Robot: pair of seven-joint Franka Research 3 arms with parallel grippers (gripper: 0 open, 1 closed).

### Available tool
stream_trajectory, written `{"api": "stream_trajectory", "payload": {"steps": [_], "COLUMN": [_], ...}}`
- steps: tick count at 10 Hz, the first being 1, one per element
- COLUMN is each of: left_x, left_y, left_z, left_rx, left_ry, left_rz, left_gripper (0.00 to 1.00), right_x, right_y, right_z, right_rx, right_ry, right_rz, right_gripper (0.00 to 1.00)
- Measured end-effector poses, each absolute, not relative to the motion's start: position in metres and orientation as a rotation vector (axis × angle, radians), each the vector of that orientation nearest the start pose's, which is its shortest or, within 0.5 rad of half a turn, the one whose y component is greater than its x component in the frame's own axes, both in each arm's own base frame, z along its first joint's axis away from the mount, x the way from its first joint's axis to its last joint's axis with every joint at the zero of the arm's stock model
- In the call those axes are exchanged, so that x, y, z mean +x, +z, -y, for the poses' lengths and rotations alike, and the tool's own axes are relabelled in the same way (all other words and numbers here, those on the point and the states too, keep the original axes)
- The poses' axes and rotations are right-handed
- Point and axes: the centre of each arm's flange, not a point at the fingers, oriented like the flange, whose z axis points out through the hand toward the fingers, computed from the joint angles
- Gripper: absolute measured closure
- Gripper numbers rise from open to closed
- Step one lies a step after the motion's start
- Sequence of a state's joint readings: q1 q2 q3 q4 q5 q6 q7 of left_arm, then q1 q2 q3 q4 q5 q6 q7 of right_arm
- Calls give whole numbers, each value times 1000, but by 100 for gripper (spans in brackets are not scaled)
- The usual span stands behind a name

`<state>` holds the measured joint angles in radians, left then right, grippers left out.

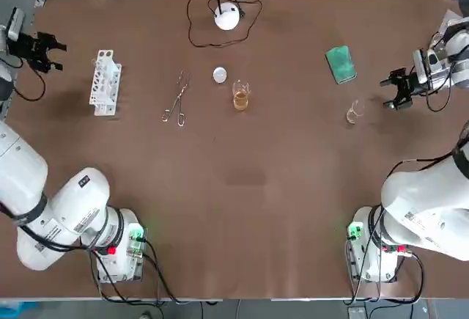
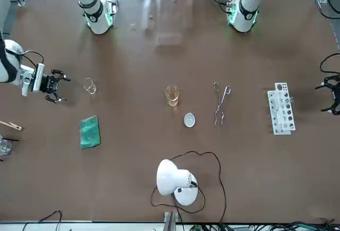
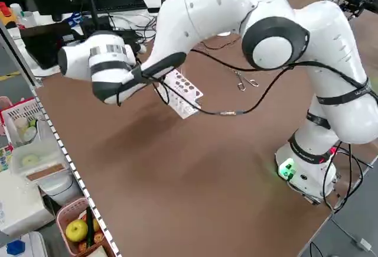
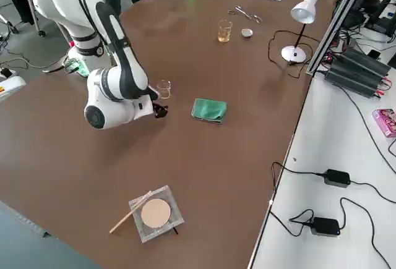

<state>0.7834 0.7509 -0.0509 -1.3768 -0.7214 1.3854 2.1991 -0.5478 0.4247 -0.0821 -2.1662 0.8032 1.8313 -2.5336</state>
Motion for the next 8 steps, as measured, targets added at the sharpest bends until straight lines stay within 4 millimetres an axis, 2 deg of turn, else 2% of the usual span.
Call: {"api": "stream_trajectory", "payload": {"steps": [2,4,7,8], "left_x": [544,543,538,534], "left_y": [243,230,206,195], "left_z": [-365,-352,-332,-326], "left_rx": [1661,1585,1531,1511], "left_ry": [917,1019,1058,1073], "left_rz": [1369,1360,1301,1283], "left_gripper": [1,3,6,14], "right_x": [412,400,381,378], "right_y": [160,139,110,100], "right_z": [242,239,233,228], "right_rx": [-1762,-1727,-1691,-1682], "right_ry": [-817,-824,-835,-837], "right_rz": [1497,1493,1446,1427], "right_gripper": [0,0,0,0]}}
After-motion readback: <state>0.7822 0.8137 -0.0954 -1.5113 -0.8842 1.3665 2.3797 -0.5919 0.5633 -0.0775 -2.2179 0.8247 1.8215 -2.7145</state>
